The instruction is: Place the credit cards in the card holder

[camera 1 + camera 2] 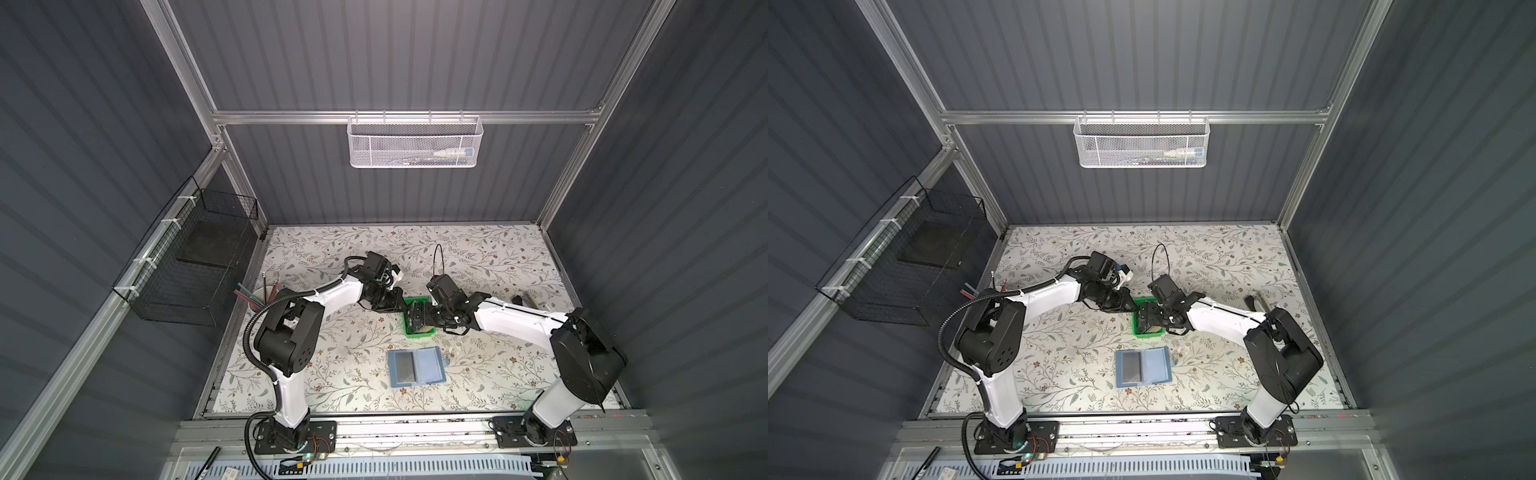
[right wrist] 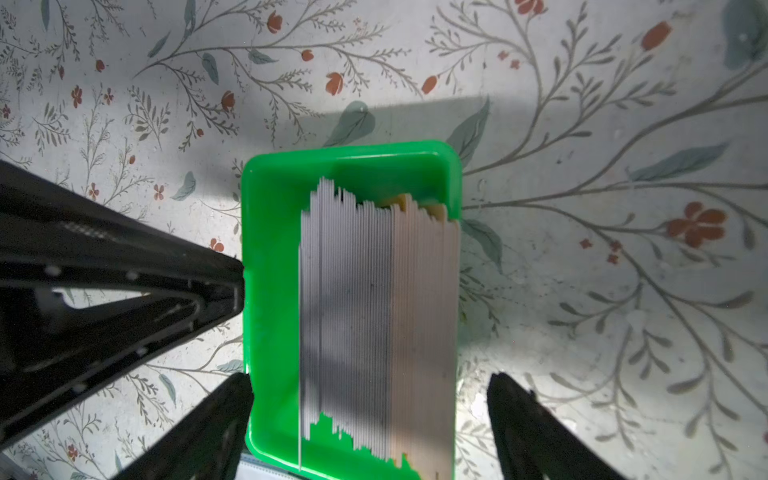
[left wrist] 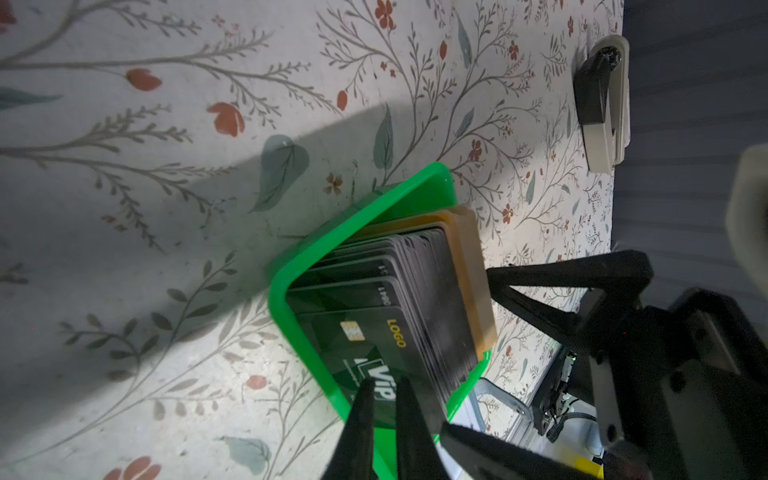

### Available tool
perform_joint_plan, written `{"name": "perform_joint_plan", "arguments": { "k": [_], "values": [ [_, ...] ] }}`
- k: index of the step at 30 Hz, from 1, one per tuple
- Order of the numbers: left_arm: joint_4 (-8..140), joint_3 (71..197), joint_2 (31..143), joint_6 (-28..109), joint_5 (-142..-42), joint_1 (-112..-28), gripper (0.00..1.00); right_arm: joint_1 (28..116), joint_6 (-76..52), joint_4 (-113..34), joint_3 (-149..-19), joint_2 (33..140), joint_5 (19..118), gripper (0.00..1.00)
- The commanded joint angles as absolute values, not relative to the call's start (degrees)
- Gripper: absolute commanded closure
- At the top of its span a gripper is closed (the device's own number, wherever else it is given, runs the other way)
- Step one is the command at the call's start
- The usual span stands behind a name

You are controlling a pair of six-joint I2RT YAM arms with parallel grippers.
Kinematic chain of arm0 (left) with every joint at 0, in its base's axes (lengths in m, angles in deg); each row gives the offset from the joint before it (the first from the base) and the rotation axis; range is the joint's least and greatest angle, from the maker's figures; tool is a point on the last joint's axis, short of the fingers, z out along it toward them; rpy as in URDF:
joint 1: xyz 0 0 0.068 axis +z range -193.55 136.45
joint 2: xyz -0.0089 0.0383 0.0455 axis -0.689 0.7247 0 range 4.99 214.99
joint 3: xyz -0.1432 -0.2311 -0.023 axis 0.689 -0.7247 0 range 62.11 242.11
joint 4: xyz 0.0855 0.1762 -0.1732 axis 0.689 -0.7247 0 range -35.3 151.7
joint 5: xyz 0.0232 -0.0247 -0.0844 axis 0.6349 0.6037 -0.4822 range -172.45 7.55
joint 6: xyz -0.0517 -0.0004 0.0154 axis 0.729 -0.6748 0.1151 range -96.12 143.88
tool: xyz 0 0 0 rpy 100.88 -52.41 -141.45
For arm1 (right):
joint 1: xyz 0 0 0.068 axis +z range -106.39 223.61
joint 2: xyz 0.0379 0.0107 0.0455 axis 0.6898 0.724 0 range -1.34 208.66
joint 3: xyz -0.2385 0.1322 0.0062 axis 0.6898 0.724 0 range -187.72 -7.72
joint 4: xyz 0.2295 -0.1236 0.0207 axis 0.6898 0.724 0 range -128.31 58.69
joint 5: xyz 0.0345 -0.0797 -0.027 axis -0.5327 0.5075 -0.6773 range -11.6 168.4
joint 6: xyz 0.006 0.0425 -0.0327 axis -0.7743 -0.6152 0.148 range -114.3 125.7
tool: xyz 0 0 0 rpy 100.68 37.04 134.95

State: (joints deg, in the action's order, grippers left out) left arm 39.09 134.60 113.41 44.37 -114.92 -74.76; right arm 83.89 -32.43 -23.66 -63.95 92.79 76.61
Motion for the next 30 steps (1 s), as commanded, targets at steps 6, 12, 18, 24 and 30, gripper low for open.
{"name": "perform_joint_plan", "arguments": {
  "k": [6,12,18,24,30],
  "values": [
    [36.3,136.8,115.2,43.1,-114.0,-75.6,0.87,83.7,-32.9,-23.4,-63.5,93.5,77.0,0.09],
    [36.2,137.0,115.8,43.3,-113.9,-76.2,0.87,83.8,-33.1,-23.1,-63.2,93.5,77.0,0.09],
    [36.0,137.0,116.2,43.4,-113.6,-76.2,0.87,83.8,-32.5,-22.7,-63.2,94.3,76.4,0.09],
    [35.8,137.1,116.3,43.3,-113.0,-76.4,0.87,83.9,-32.5,-23.0,-62.5,94.5,76.4,0.09],
    [35.7,137.2,116.4,43.2,-112.9,-76.6,0.86,84.2,-32.5,-22.9,-62.5,95.2,76.6,0.09]
  ]
}}
